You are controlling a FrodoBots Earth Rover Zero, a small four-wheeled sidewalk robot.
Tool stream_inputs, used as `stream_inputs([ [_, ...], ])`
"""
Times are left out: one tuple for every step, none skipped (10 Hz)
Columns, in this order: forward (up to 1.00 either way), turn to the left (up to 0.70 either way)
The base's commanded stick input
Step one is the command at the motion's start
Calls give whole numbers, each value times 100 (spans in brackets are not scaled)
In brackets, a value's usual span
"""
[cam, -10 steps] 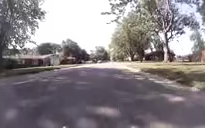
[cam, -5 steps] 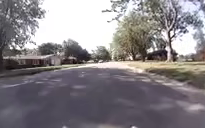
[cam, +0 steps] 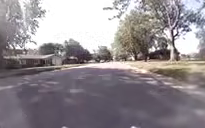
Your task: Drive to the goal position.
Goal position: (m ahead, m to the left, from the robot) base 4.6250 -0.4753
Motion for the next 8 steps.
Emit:
stream_inputs([
  [69, -34],
  [69, -34],
  [69, -31],
  [69, -27],
  [69, -13],
  [69, 2],
  [69, -33],
  [69, -29],
])
